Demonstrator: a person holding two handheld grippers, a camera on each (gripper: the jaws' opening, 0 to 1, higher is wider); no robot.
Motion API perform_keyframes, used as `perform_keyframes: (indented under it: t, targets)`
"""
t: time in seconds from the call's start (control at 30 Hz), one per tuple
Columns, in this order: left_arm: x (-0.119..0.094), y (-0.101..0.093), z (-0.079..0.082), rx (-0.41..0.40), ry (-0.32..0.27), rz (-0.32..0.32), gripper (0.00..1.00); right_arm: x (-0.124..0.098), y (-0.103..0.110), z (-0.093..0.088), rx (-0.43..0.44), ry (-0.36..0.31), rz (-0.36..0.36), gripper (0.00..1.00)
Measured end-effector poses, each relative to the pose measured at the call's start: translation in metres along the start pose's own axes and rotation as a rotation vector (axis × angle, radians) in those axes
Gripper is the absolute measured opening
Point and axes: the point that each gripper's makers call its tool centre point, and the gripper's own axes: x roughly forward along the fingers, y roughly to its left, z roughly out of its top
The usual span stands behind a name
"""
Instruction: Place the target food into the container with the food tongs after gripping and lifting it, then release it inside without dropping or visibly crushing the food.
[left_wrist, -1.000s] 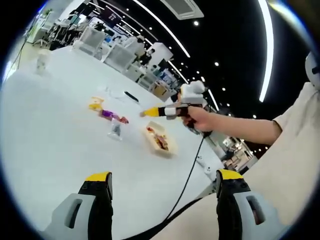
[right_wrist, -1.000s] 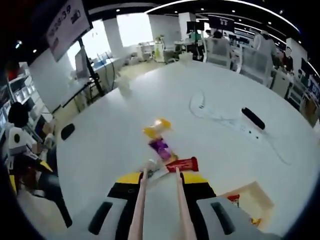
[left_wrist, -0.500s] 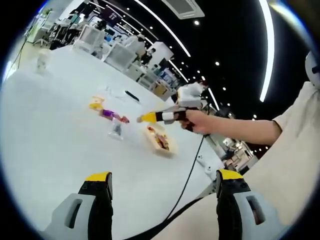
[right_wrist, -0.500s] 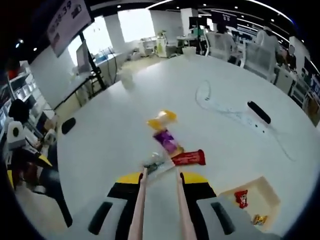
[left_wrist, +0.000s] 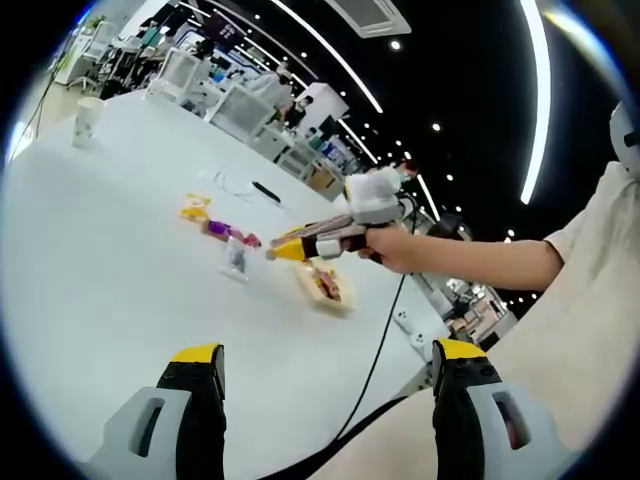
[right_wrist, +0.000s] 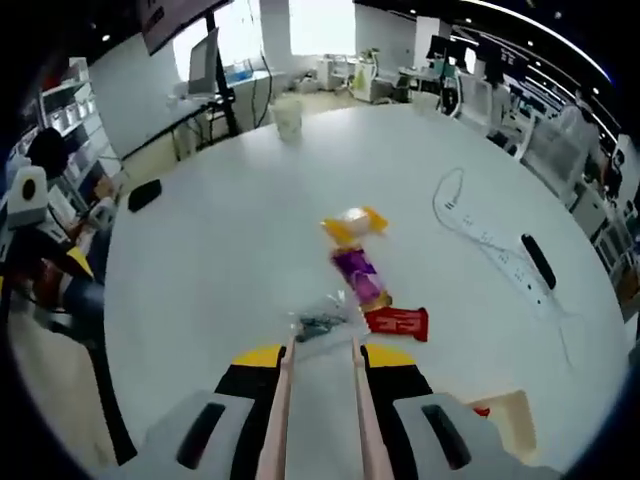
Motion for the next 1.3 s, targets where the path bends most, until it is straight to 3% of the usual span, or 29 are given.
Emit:
perform_keyframes:
  t: [0.23, 0.3, 0.37, 0.9, 0.97, 1.0, 1.3]
  targets:
    - [0.0, 0.003, 0.0, -0.01, -0.004, 0.005, 0.85, 0.009, -0.004, 0.001, 0.06, 0.002, 0.004, 0.29]
    - [0.0, 0.004, 0.0, -0.014, -0.007, 0.005, 0.85, 0.009, -0.004, -0.001, 0.056, 0.007, -0.003, 0.29]
    - [0.0, 0.005, 0.0, -0.017, -0.008, 0.007, 0.85, 0.01, -0.003, -0.004, -0.014, 0.023, -0.006, 0.29]
    - [0.002, 0.01, 0.006, -0.021, 0.0, 0.007, 0.85, 0.023, -0.001, -0.016, 0.091, 0.052, 0.018, 0.29]
    - [0.002, 0.011, 0.006, -0.021, -0.001, 0.008, 0.86, 0.024, -0.001, -0.016, 0.109, 0.05, 0.021, 0.29]
    - [0.002, 0.011, 0.006, -0.023, -0.001, 0.008, 0.86, 0.025, 0.001, -0.015, 0.159, 0.04, 0.036, 0.29]
    - [-0.001, 0.017, 0.003, -0.043, -0.003, 0.022, 0.86, 0.031, -0.001, -0.025, 0.222, 0.057, 0.018, 0.29]
